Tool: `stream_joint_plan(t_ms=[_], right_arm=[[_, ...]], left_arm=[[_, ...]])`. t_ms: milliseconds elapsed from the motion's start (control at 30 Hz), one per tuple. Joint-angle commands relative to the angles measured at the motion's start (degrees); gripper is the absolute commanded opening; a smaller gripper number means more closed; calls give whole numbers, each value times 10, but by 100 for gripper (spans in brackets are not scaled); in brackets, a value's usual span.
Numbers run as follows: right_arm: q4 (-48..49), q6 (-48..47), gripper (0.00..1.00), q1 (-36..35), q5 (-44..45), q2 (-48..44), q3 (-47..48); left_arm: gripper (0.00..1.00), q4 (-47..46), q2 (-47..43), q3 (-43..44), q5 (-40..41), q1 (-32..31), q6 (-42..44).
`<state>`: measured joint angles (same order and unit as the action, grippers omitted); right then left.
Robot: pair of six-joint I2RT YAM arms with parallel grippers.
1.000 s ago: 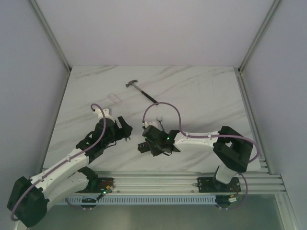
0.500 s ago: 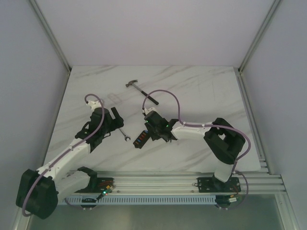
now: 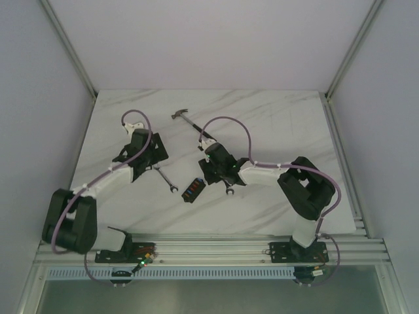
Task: Snap on the fuse box
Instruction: Pick up the fuse box cover from the center of the board.
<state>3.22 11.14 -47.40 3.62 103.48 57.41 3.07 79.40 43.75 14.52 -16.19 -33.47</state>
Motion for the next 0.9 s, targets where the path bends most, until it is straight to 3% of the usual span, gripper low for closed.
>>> stream_joint_plan(t_ms=[0,133,300,600,867], right_arm=[[60,14,59,34,34,-60,-71],[112,27,78,64,61,-125,-144],[135,37,88,77,98,-172,-184],[144,38,92,79,102,-177,-191],[147,35,92,79,77,-170,-189]], left_arm=[[91,-17,84,63,13,19,20],[89,-18,156,132,33,20,31],[86,-13,244,218,72,20,47],[82,31,370,334,129,34,54],[61,39,371,336,99,42,53]])
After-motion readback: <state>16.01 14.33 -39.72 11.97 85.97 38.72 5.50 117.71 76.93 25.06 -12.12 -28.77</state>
